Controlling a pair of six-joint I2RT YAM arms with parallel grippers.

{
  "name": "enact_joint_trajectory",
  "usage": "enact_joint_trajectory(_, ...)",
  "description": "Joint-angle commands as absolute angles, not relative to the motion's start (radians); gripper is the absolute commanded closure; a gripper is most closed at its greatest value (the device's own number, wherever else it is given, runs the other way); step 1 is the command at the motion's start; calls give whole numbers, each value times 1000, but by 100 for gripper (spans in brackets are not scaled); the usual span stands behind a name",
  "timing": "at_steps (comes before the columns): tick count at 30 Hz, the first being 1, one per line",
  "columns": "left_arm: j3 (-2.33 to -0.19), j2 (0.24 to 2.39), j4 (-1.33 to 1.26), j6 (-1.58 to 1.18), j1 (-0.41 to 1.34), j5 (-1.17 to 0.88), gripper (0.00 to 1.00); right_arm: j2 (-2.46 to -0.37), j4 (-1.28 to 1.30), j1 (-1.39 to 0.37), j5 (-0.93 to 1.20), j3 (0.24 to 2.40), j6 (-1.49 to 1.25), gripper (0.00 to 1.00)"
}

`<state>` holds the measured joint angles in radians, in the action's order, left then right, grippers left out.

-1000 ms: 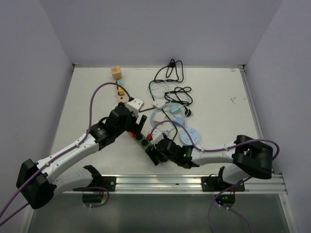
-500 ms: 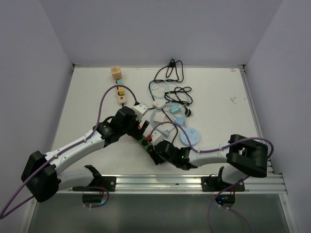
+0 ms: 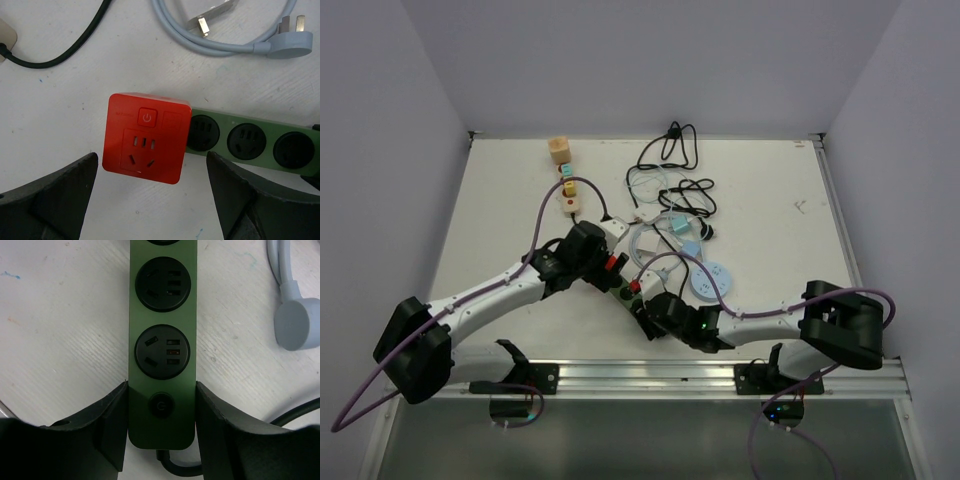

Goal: Pull the plug off the socket
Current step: Remove the plug from the socket.

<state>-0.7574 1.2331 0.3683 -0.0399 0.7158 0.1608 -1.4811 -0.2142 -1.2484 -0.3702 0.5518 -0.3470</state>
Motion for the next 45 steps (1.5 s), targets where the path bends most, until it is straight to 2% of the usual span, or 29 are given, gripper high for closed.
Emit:
enact_joint_trajectory(1, -802, 1256, 380, -15, 713, 169, 7, -1421, -150, -1241, -482, 519, -367, 100)
enact_joint_trajectory(17, -813, 1304, 305, -6, 710, 80, 14, -1483, -236, -1241, -396, 506, -351, 100)
enact_joint_trajectory(22, -854, 1382, 322, -6, 710, 109, 17, -1491, -242, -1239, -380, 511, -347, 100)
enact_joint_trajectory(29, -853, 1375, 305, -5, 704, 144, 21, -1496, -247, -1239, -374, 506, -342, 100)
enact_joint_trajectory(32, -847, 1355, 293, -6, 700, 150, 30, -1497, -245, -1241, -371, 508, -341, 100)
enact_joint_trajectory(33, -847, 1348, 291, -6, 696, 144, 42, -1500, -244, -1241, -371, 509, -342, 100)
enact_joint_trajectory(35, -847, 1347, 290, -6, 693, 137, 54, -1506, -241, -1243, -371, 511, -342, 100)
enact_joint_trajectory(36, -847, 1348, 291, -6, 689, 129, 66, -1508, -239, -1241, -370, 514, -344, 100)
enact_joint_trajectory(42, -861, 1361, 311, -6, 689, 133, 92, -1528, -241, -1241, -344, 520, -344, 100)
enact_joint_trajectory(45, -862, 1367, 321, -6, 689, 159, 100, -1551, -221, -1243, -334, 538, -341, 100)
